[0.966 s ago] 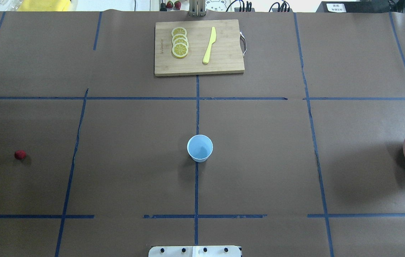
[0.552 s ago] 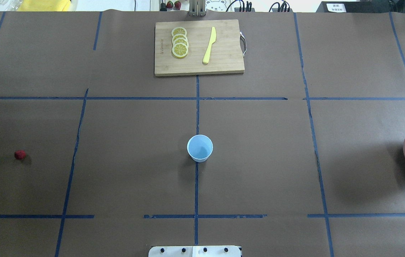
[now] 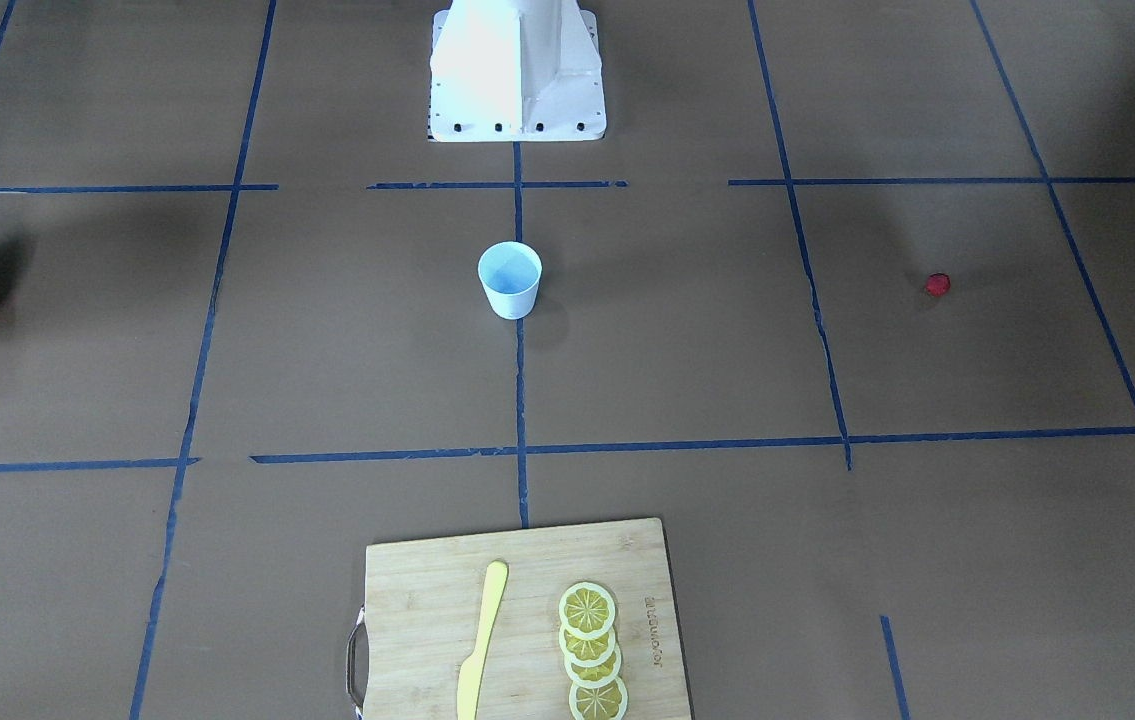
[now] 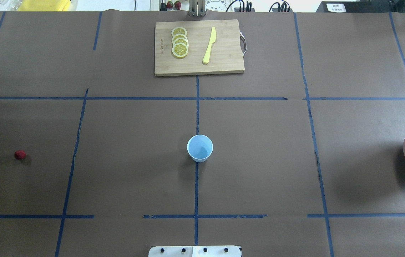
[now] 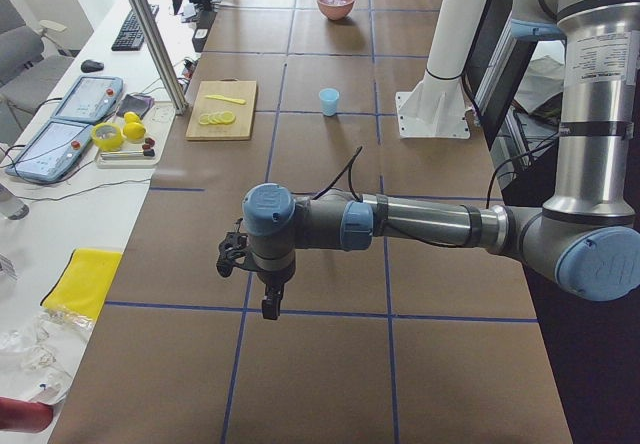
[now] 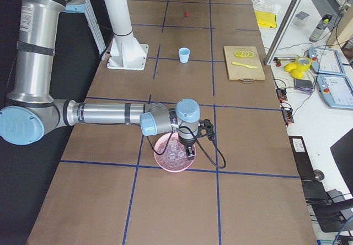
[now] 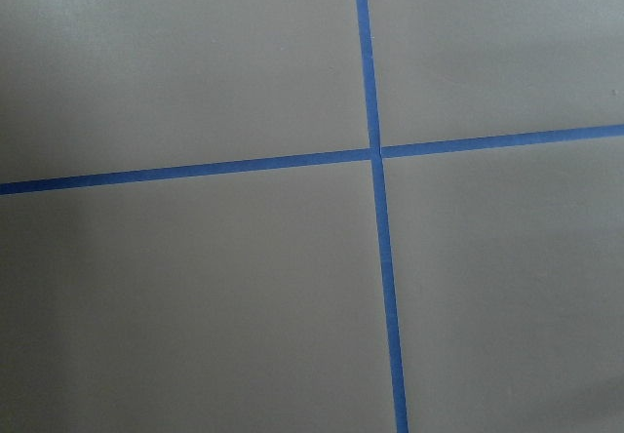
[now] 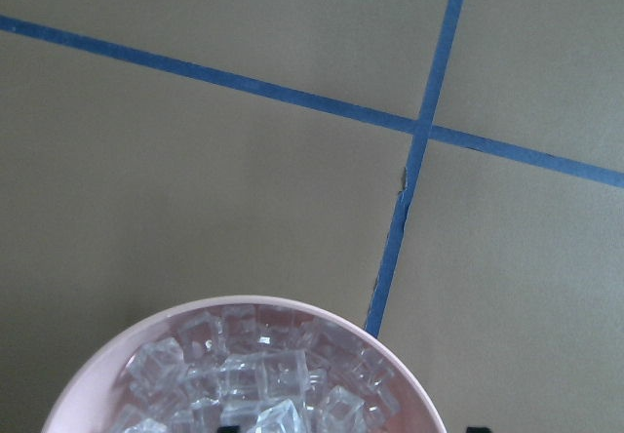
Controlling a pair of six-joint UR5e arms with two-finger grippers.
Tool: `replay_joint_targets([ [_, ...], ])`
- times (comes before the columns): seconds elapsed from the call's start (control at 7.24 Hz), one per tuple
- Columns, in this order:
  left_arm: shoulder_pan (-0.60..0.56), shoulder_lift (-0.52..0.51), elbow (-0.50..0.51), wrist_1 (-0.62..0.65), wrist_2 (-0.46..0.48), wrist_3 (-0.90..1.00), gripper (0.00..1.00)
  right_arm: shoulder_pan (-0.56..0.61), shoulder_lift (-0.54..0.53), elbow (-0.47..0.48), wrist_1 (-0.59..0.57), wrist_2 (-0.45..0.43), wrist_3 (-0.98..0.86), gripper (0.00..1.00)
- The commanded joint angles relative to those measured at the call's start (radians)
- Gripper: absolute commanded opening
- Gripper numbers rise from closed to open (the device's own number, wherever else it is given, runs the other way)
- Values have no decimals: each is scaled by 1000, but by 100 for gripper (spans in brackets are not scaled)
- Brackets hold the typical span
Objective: Put ice and strawberries in cup
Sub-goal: 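Lower the right gripper over the pink bowl of ice cubes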
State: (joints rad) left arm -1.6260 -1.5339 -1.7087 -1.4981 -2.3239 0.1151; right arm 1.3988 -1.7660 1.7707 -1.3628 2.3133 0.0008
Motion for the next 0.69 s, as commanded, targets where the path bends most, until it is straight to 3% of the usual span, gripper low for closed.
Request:
replay_joint_targets([
  [0.0,0,4,-2,-1,0,0,100,-67,-6,7,-2,-23,8,62],
  [0.55,0,8,-3,-2,0,2,100,-113,3,-5,-7,-101,-1,60],
])
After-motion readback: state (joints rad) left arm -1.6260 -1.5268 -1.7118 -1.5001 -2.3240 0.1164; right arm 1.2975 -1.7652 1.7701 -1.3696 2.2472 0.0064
